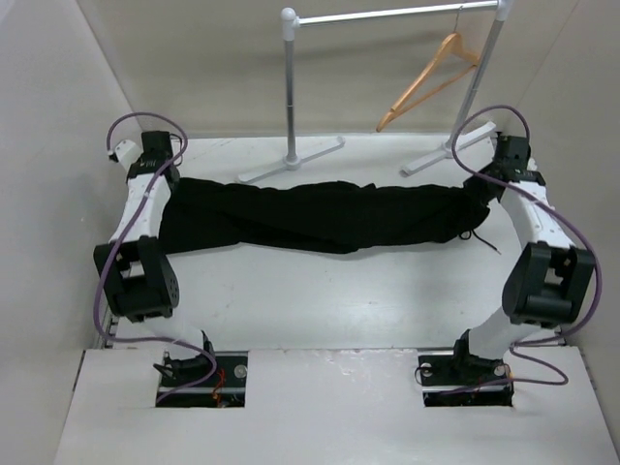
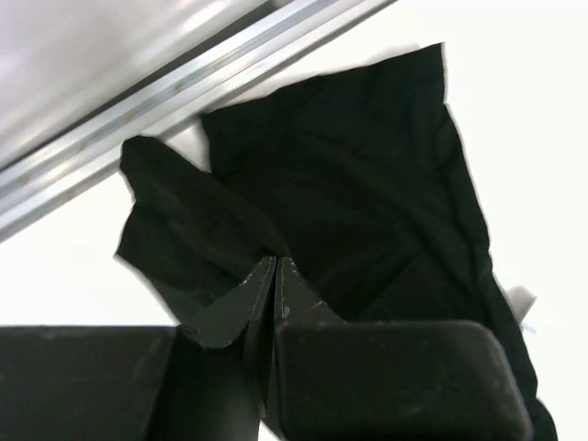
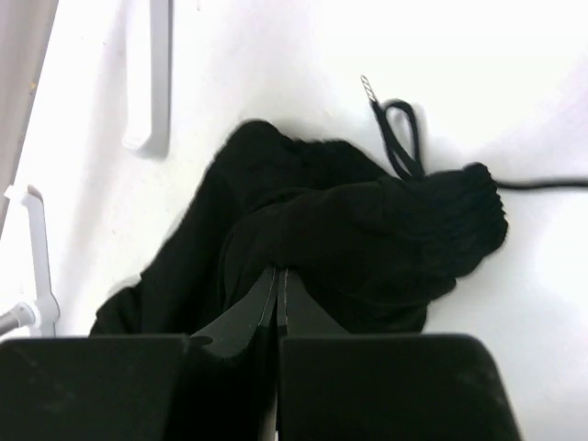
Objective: Place the trousers on the hanger
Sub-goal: Fold the trousers at the center of the board.
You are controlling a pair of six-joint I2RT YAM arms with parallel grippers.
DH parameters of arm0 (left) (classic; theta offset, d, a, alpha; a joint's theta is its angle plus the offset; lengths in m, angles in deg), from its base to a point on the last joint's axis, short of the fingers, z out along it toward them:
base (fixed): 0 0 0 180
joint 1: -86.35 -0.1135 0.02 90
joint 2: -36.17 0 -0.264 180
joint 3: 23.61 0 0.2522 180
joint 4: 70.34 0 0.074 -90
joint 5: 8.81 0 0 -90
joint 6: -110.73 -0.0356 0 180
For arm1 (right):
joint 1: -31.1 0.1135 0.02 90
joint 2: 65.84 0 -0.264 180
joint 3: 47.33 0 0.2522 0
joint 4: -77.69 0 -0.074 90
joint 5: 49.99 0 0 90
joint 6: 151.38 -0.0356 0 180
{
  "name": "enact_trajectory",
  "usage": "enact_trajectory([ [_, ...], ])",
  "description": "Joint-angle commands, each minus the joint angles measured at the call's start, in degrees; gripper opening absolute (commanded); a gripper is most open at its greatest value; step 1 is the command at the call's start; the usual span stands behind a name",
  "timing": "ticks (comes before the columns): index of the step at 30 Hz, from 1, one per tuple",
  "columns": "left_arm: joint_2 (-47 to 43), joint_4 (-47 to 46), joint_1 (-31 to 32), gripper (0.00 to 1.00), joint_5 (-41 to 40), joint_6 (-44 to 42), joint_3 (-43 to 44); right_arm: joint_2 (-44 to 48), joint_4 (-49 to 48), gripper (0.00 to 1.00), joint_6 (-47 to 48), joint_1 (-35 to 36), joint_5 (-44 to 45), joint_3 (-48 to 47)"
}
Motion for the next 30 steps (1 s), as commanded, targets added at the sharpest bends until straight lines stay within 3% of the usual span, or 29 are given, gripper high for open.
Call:
enact_trajectory([
  [1, 5.36, -2.62, -0.46, 0.00, -4.03, -5.84, 7.99, -5.57, -3.03, 0.01, 1.54, -0.44, 3.41, -7.26],
  [9, 21.98, -3.23, 1.74, 0.09, -3.24, -14.98, 23.65, -21.74, -0.49, 0.06, 1.98, 0.52, 2.18, -23.70],
  [11, 23.66, -5.07, 2.26, 0.23, -1.05, -16.31, 24.53, -24.21, 0.13, 0.16, 1.89, 0.87, 2.18, -25.82],
  [13, 23.32, -5.00, 2.79, 0.39, -0.16, -16.49, 24.89, -24.57, 0.22, 0.34, 1.98, 1.40, 2.00, -26.61],
  [16, 17.45, -4.99, 3.23, 0.51, -0.07, -15.53, 20.34, -20.90, -1.35, 0.49, 2.15, 2.10, 1.74, -24.17],
  [20, 3.58, -5.70, 3.59, 0.52, 1.24, -9.48, 3.84, -12.82, -4.60, 0.55, 1.63, 2.89, 0.60, -17.06],
  [24, -9.52, -6.92, 2.71, 0.47, 7.99, 1.06, -15.58, -4.73, -8.03, 0.52, 0.40, 5.26, 0.77, -8.97],
  [25, -12.16, -7.89, 1.58, 0.46, 10.71, 3.79, -20.42, -2.88, -8.74, 0.47, -0.30, 6.14, 0.69, -6.77],
  [28, -19.03, -16.21, -3.60, 0.46, 19.24, 9.42, -33.60, 2.22, -10.41, 0.11, -1.80, 9.39, 0.34, -0.01],
  [30, -21.15, -22.63, -7.64, 0.46, 24.95, 12.33, -39.42, 5.56, -11.72, 0.04, -2.94, 11.50, -1.06, 4.30],
])
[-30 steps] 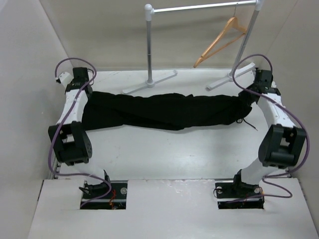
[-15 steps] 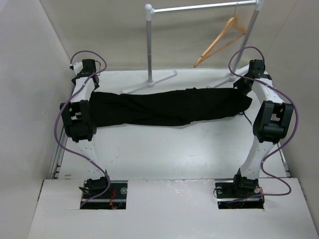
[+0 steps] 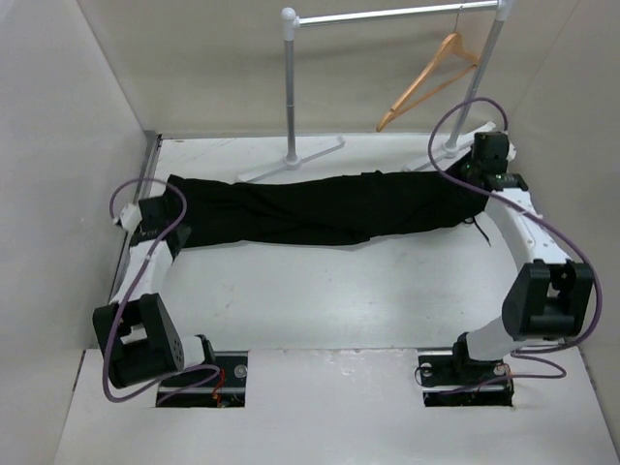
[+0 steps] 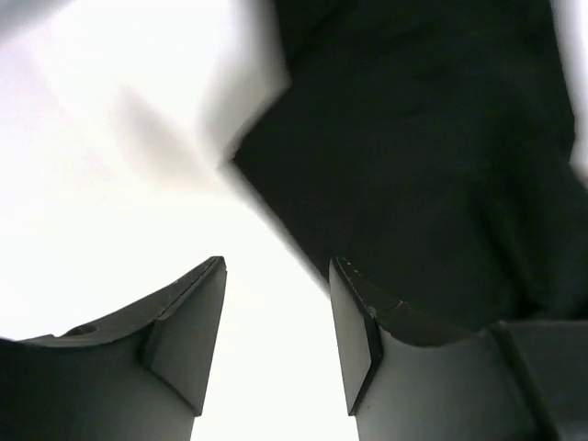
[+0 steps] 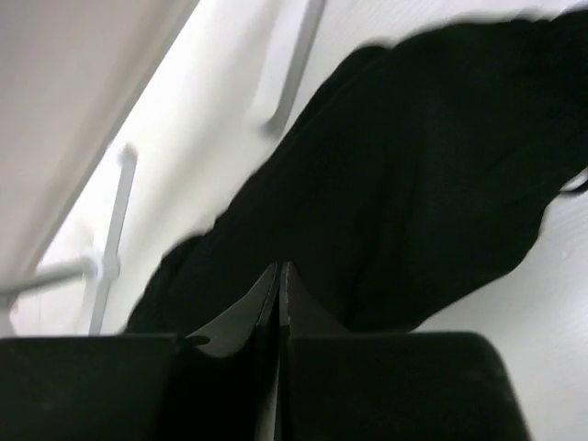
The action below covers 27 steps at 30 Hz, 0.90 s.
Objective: Place the trousers on the hanger
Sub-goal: Fold the trousers at the center of the board.
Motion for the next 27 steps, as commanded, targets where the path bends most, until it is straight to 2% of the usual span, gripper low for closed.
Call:
enact_trajectory([
  [1, -1.07, -11.59, -5.91, 0.46, 12.53, 9.38, -8.64, 4.56, -5.02, 0.05, -2.25, 3.68, -2.49, 6.74],
  [3, -0.55, -15.81, -7.24, 0.46, 13.87, 10.44, -11.02, 7.38, -6.34, 0.09, -2.16, 5.88, -4.60, 9.91],
  [8, 4.28, -23.99, -7.33, 0.49, 13.87, 11.33, -12.44, 12.57, -8.01, 0.31, -0.84, 12.99, -7.68, 17.64],
  [11, 7.89, -28.30, -8.29, 0.49, 14.48, 12.38, -12.18, 14.42, -9.77, 0.36, -0.75, 18.09, -8.30, 22.48],
  [15, 11.31, -31.48, -9.17, 0.48, 14.75, 13.17, -11.48, 16.44, -10.82, 0.39, -1.72, 23.11, -7.60, 28.19],
  [17, 13.42, -31.74, -9.44, 0.40, 15.10, 13.09, -10.60, 17.14, -11.00, 0.39, -2.42, 23.46, -7.51, 30.22],
  [22, 16.77, -31.74, -10.67, 0.11, 15.19, 13.61, -8.05, 20.22, -10.21, 0.39, -1.55, 21.28, -7.77, 31.63],
  [27, 12.04, -29.29, -10.85, 0.01, 14.67, 13.61, -6.55, 21.63, -9.60, 0.39, -0.67, 17.85, -8.21, 32.42],
])
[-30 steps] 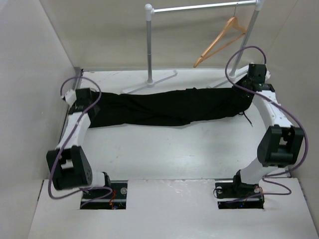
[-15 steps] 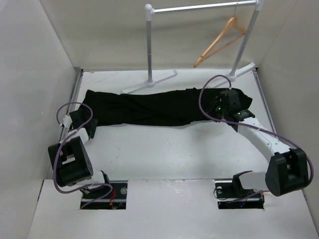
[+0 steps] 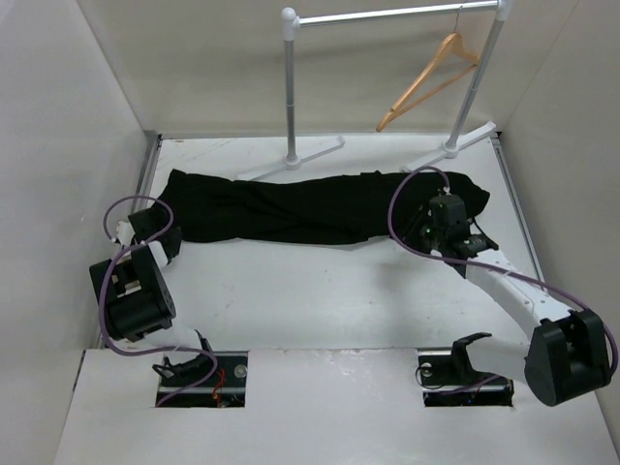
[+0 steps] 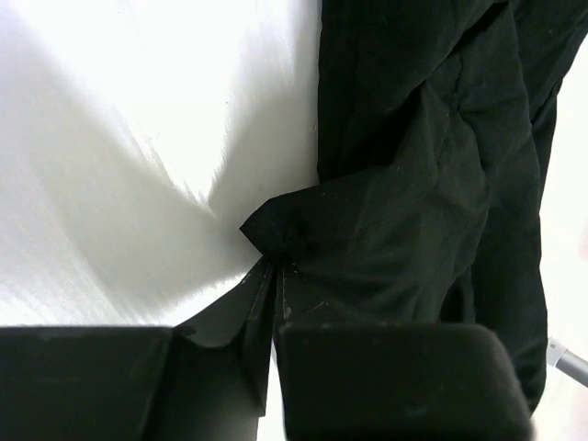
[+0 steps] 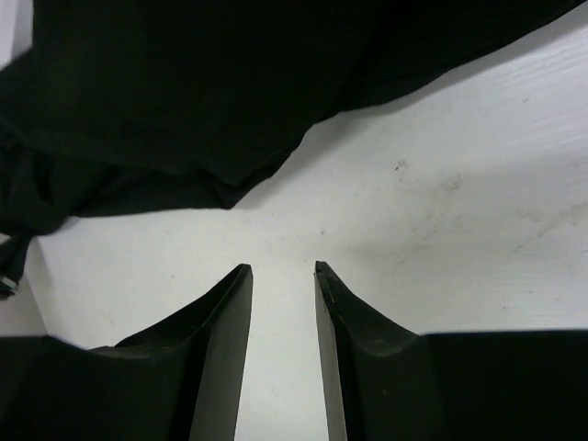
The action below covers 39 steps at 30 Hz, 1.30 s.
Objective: Place the trousers on the hanger
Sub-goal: Fold the trousers at the center of the board.
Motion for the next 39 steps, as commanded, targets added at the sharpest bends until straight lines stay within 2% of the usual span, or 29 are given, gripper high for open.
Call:
enact_trajectory([
  [1, -6.24, 2.47, -0.35, 0.00, -1.29, 0.30, 2.82, 1.69, -1.95, 0.40, 0.97, -2.29, -0.28, 0.66],
  [6, -12.94, 7.23, 0.00, 0.00, -3.41, 0.65, 6.86, 1.26, -2.03, 0.46, 1.24, -5.19, -0.54, 1.90],
  [11, -10.30, 10.13, -1.23, 0.00, -1.38, 1.01, 14.16, -0.24, -2.39, 0.48, 2.03, -7.12, -2.47, 1.20],
  [19, -1.52, 7.94, -4.57, 0.00, -1.21, -2.15, 16.62, -2.69, -1.60, 0.50, 2.21, -12.57, -1.86, 0.93],
  [26, 2.53, 9.16, -4.31, 0.01, -3.84, -5.67, 19.08, -11.74, -3.17, 0.61, 1.77, -20.39, 0.07, -5.91],
  [32, 5.78, 15.66, -4.04, 0.06, -11.13, -8.22, 21.01, -22.01, -8.36, 0.64, -0.16, -22.42, 1.13, -11.98],
  [36, 6.57, 15.84, -4.57, 0.04, -11.58, -10.07, 21.63, -30.62, -8.72, 0.59, -1.22, -22.95, 2.27, -17.51],
  [37, 6.84, 16.28, -4.49, 0.03, -11.67, -10.16, 22.24, -32.30, -7.93, 0.53, -1.40, -22.95, 2.01, -18.74],
  [39, 7.36, 17.42, -4.40, 0.01, -12.19, -10.68, 23.56, -33.89, -7.66, 0.32, -1.75, -23.12, 2.71, -19.98],
])
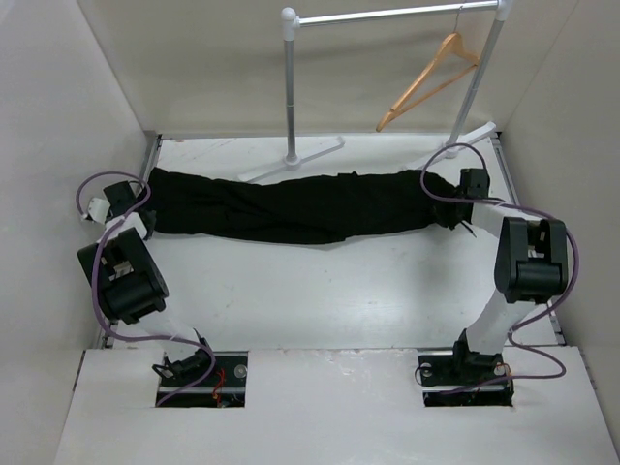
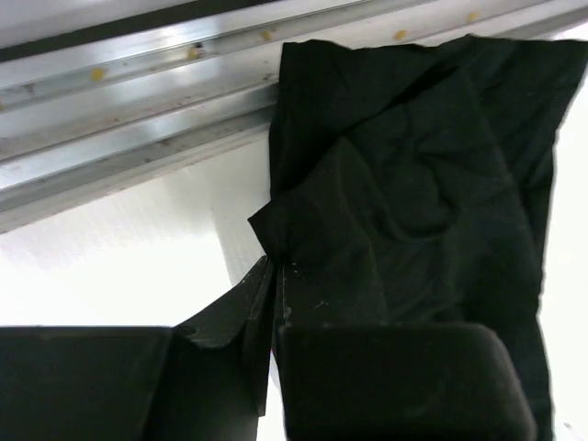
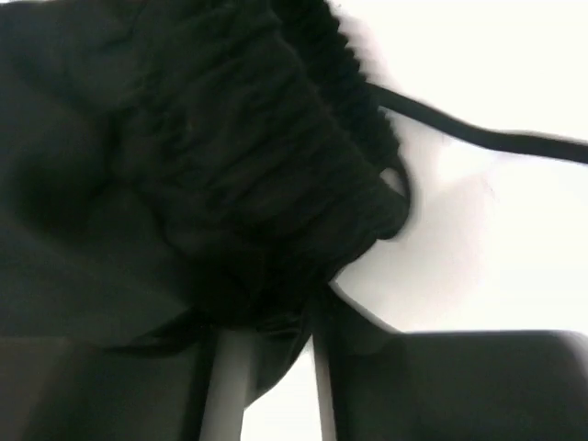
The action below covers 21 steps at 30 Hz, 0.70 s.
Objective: Place the trousers on the hanger
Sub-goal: Fold the trousers at the center of the board.
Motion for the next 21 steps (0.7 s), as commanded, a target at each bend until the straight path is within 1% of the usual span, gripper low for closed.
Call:
enact_trajectory([
  [1, 0.24, 2.25, -0.18, 0.00, -3.82, -2.55, 4.40, -1.66, -1.67, 0.22, -1.27, -1.13, 2.53, -3.51],
  [2, 0.42, 3.22, -0.18, 0.00, -4.61, -3.16, 5.27, -1.31, -1.23, 0.16, -1.27, -2.01, 3.06, -3.51],
  [3, 0.50, 4.45, -0.18, 0.00, -5.58, -3.78, 5.98, -0.70, -0.71, 0.12, -1.10, -2.80, 3.50, -3.51],
  [5, 0.33, 6.21, -0.18, 0.00, -7.77, -5.10, 6.95, 1.58, 1.31, 0.07, -0.31, -4.82, 5.60, -3.33],
  [6, 0.07, 6.74, -0.35, 0.00, -8.65, -5.63, 7.21, 2.72, 2.54, 0.06, 0.39, -5.70, 6.66, -3.07],
  [9, -1.16, 7.97, -0.79, 0.00, -10.68, -5.81, 6.60, 6.68, 5.27, 0.05, 1.72, -7.99, 9.83, -1.84],
  [12, -3.00, 8.07, -0.18, 0.00, -12.87, -5.98, 4.15, 9.32, 6.94, 0.05, 2.42, -9.31, 10.45, -1.49],
  [15, -3.10, 7.97, 1.84, 0.00, -13.85, -6.25, 2.82, 10.20, 8.70, 0.05, 2.86, -9.05, 10.54, -1.58],
  [18, -3.36, 8.15, 3.25, 0.00, -15.43, -6.33, 2.21, 9.94, 9.32, 0.06, 3.65, -9.05, 11.85, 0.44],
  [20, -3.71, 7.71, 3.25, 0.04, -15.26, -6.95, 1.94, 9.76, 8.71, 0.10, 3.39, -9.40, 11.77, 2.02],
  [21, -3.89, 7.45, 3.25, 0.09, -15.17, -7.12, 1.86, 9.85, 8.53, 0.13, 3.13, -9.14, 11.85, 2.38],
])
